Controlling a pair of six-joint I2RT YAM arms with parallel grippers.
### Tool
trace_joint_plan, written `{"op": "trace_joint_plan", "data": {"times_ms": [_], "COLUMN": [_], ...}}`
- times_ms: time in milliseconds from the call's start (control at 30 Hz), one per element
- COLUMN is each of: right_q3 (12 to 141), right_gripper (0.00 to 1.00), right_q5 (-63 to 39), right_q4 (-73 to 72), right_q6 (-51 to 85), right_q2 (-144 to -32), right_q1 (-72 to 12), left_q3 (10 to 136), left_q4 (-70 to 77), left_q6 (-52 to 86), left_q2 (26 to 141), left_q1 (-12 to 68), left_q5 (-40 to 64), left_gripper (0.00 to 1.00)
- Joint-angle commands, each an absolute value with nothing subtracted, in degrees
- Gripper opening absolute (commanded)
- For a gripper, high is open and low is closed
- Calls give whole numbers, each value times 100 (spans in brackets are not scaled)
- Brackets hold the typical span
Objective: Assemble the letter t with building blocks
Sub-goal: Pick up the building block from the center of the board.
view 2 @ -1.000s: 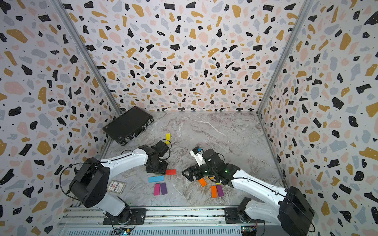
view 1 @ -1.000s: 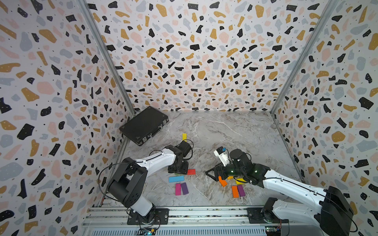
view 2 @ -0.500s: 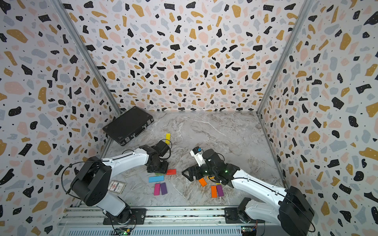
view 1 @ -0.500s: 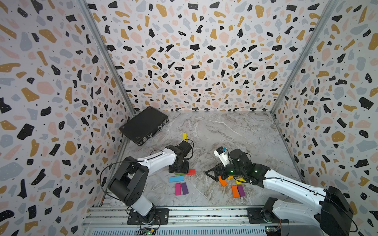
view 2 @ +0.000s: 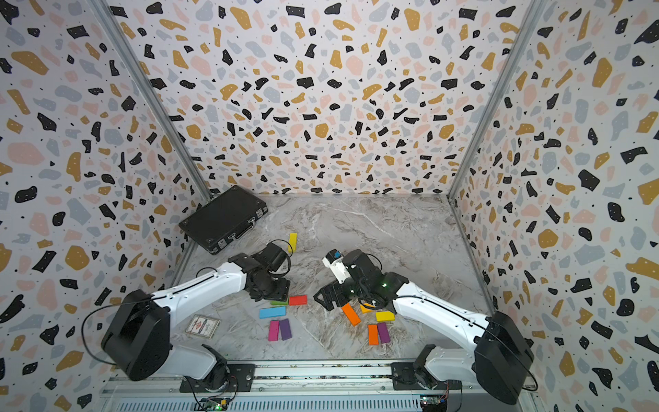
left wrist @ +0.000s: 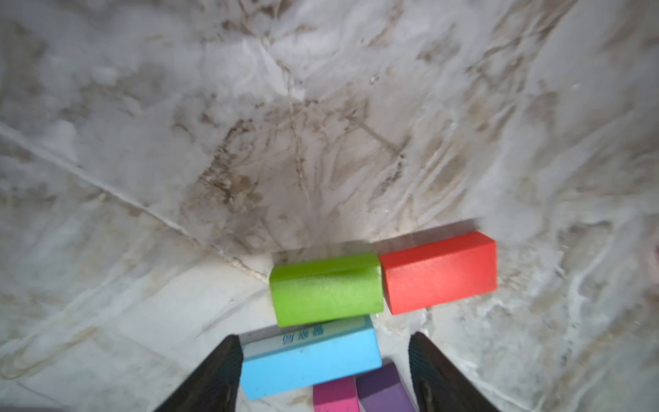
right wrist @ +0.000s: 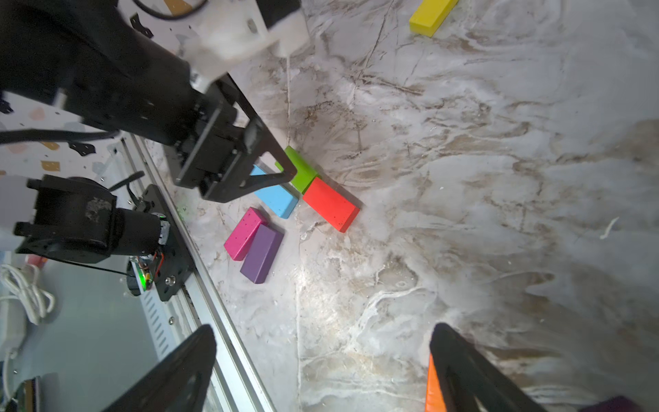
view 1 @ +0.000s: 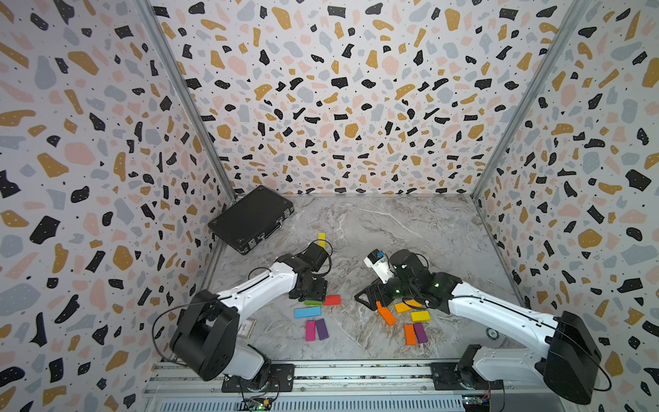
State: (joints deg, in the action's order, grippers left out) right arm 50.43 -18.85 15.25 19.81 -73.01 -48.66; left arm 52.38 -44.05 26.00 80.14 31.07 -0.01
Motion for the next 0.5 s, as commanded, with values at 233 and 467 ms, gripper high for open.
{"op": "trace_joint_plan", "data": {"times_ms": [233,467], "right_q3": [6589,6123], "right_gripper": [90,86], "right_q5": [-1201,-1302], "right_q4": [3156,1785], "right_q6": [-777,-1168], "right_q2": [-8745,-9057], "right_q1": [-5457,-5499], "left_q3": [5590,5110], "left_q4": [-5348,-5307], "left_q6": [1980,1986], "left_q2": [7225,6829], "left_q1": [1588,958], "left_q5": [2339,3384], "left_gripper": [100,100]}}
